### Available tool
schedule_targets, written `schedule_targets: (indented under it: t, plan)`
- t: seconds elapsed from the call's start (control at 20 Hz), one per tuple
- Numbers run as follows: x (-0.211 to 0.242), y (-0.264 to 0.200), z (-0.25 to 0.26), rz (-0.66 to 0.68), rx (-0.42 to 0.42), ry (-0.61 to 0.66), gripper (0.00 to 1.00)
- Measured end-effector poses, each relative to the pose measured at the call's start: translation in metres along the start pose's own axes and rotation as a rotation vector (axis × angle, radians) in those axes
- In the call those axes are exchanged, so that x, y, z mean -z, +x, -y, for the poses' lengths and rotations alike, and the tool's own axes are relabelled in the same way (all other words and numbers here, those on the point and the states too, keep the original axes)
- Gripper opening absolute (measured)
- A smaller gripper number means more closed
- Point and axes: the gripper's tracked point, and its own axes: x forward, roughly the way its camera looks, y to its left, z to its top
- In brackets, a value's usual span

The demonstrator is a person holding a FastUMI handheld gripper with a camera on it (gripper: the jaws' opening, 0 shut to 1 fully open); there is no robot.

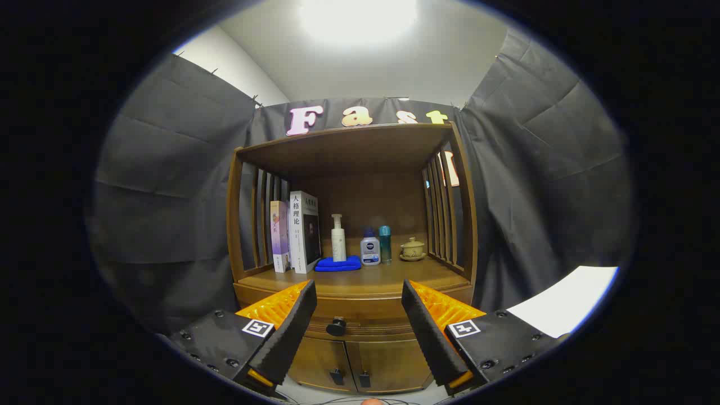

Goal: Pull open the drawer, take out the items inside it, and place them on the countertop above the cabinet.

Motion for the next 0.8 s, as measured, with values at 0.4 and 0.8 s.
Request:
schedule_targets:
  t: [0.4, 0.8]
  plan:
    - [-0.0034, -0.0025, -0.0014, 0.029, -0.002, -0.008, 0.97]
    - [-0.0080, -0.0035, -0.0062, 0.048, -0.010, 0.003, 0.97]
